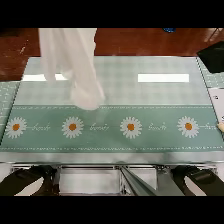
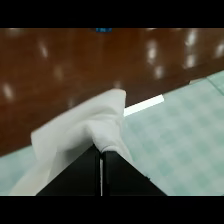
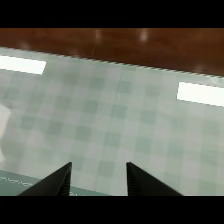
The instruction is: Fold the shirts.
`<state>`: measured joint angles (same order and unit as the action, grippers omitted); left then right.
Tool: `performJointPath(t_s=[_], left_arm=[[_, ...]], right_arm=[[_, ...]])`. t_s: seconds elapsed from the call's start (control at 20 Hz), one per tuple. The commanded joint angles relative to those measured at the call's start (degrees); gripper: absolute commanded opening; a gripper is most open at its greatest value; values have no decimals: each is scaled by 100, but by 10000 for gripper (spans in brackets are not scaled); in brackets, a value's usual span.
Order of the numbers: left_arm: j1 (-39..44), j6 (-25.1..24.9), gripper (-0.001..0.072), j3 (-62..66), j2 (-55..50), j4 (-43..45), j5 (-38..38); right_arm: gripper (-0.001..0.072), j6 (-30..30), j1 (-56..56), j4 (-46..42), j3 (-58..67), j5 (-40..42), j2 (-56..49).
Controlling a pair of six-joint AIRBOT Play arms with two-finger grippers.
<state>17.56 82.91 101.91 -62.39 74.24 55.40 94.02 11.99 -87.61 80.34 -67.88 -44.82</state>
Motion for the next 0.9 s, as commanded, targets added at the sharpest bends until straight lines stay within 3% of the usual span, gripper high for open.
performJointPath(t_s=[0.0,0.15,0.25,0.45,0.65,0.85], left_arm=[[0,-20,19,330,507,-151,-157],[2,-20,19,404,756,-450,-118],[61,-22,19,374,754,-1001,332],[914,-149,19,-861,796,-1589,511],[2094,-151,19,-2686,754,-1593,-254],[2535,-149,20,-3882,367,-1602,-946]], right_arm=[[401,9,2,2,0,-205,385],[401,7,2,7,0,-310,463],[401,9,2,7,0,-310,483],[401,17,2,-44,0,-317,481],[401,39,2,-94,0,-402,481],[401,223,2,-949,-179,-721,481]])
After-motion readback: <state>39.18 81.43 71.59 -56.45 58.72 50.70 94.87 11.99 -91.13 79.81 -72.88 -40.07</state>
